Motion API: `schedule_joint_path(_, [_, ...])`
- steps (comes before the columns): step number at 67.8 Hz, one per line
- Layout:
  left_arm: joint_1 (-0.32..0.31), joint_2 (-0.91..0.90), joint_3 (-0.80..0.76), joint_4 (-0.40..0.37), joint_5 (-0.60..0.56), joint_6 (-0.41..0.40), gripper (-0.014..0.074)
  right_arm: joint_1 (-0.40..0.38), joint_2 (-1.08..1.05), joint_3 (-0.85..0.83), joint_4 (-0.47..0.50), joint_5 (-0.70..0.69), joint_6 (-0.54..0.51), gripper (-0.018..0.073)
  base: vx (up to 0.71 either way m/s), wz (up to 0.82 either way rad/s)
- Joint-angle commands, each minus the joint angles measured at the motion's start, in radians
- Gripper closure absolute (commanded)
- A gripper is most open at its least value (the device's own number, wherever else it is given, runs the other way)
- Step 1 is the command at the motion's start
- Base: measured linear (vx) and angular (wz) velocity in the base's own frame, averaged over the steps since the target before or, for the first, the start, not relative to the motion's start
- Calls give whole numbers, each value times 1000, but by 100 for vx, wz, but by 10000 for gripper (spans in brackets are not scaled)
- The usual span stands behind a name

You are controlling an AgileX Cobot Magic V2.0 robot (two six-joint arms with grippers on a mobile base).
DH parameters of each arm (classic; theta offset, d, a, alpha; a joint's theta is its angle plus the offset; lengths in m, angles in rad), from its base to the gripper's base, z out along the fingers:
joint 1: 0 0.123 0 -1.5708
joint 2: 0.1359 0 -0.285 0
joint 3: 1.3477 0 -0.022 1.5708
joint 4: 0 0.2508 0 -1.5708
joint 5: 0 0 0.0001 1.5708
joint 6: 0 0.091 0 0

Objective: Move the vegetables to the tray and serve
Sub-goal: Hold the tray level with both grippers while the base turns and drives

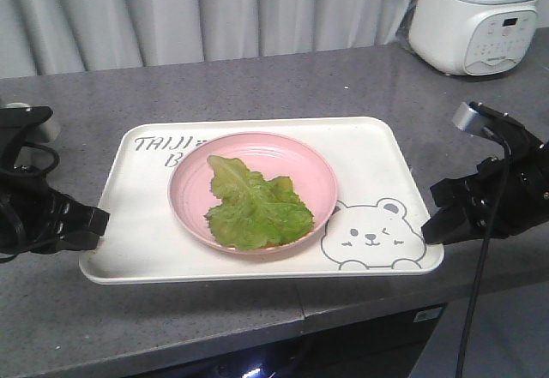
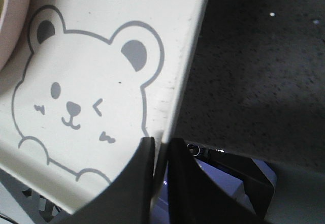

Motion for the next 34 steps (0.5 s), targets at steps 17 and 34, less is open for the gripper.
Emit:
schedule_joint_path(17, [-15, -33, -31, -69, -51, 12, 602, 14, -43, -26, 99, 84, -59, 562, -1, -29])
schedule_joint_path(34, [-15, -33, -31, -69, -51, 12, 602, 14, -43, -26, 99, 84, -59, 562, -1, -29])
